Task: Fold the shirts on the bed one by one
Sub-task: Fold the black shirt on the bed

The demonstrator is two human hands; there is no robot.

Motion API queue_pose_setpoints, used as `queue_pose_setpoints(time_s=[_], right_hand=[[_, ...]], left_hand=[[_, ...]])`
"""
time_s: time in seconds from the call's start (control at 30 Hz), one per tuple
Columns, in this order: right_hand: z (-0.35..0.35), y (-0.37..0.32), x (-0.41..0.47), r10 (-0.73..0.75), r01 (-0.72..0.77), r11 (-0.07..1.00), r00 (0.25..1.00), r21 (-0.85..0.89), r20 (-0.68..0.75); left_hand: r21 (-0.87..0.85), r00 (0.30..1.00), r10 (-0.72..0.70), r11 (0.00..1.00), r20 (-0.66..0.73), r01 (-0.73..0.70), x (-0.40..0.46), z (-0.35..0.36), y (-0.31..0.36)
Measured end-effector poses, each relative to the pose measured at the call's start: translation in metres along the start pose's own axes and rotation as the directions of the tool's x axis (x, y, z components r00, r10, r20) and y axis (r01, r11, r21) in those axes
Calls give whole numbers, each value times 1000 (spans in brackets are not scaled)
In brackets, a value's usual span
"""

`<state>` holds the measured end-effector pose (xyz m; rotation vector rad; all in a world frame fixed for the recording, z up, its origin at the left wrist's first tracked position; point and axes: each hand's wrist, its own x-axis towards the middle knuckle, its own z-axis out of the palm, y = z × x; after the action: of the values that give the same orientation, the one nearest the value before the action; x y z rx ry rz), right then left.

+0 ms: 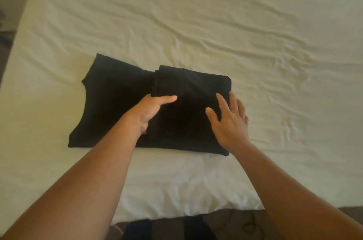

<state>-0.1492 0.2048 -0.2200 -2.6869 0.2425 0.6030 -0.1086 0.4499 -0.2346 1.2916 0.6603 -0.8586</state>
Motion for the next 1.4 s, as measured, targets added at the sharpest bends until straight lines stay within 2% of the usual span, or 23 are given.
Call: queue_pose_setpoints(time_s=[0.1,0.23,0.37,0.43,0.5,0.6,0.67,0.77,0.83,0.87,0.9,0.93,0.97,1.0,1.03,1.07,1.1,1.13,1.17,1.23,1.27,1.4], right_hand=[[23,11,-1,31,-26,994,998,-102,50],[27,-23,-4,-23,22,1000,997,-15,-76],[31,-85,-9,-123,137,988,975,67,-188],[41,-110,-8,-164,171,985,969,18,-182],[55,-125,-4,-194,183,979,973,-89,-128],[78,-130,6,-196,190,943,981,-271,7],[89,-128,11,-197,199,918,980,-342,40],[95,-126,13,-198,200,912,979,-359,43],[91,-127,15,-205,205,921,978,-331,33],[86,-129,18,-206,196,937,979,-288,-5],[81,-130,22,-203,182,956,977,-231,-71],[75,-132,26,-204,177,968,967,-175,-150],[71,-134,31,-221,193,971,950,-142,-222],[68,-137,36,-255,224,965,927,-139,-274],[67,-139,41,-300,261,951,906,-163,-300],[68,-140,45,-348,295,932,891,-209,-293],[70,-140,50,-391,323,906,886,-272,-250],[72,-139,55,-417,342,877,890,-336,-183],[74,-134,60,-417,348,855,902,-384,-110],[79,-120,71,-352,313,860,935,-403,-27],[81,-112,73,-312,282,880,950,-382,-18],[80,-103,76,-276,260,924,961,-282,-18]], left_hand=[[-30,996,89,996,30,-88,1,7,3],[-87,981,184,980,64,-178,-18,-20,17],[-141,970,241,961,12,-237,-60,-83,43],[-178,978,208,961,-27,-209,-73,-117,46],[-211,992,113,970,-46,-121,-76,-146,37],[-140,991,-35,990,-129,17,-61,-172,17],[-87,979,-61,995,-195,45,-48,-180,6],[34,946,45,999,-321,-35,-29,-184,-6],[218,853,198,971,-483,-102,-23,-180,-10],[377,767,301,923,-567,-83,-22,-176,-10],[564,649,436,825,-623,-13,-22,-172,-7],[729,533,594,681,-603,67,-23,-165,-3],[844,472,721,528,-506,98,-23,-156,3],[928,474,807,368,-353,66,-20,-147,8],[982,515,839,190,-173,21,-14,-140,12],[1000,581,814,9,-4,-6,-6,-133,15],[991,647,755,-131,108,-11,2,-128,17],[980,708,691,-200,145,-6,11,-130,20],[981,761,638,-194,118,11,19,-136,21],[995,812,583,-78,-1,57,34,-155,17],[996,819,573,-47,-30,70,39,-162,13],[991,825,561,-64,-59,115,43,-166,9]])
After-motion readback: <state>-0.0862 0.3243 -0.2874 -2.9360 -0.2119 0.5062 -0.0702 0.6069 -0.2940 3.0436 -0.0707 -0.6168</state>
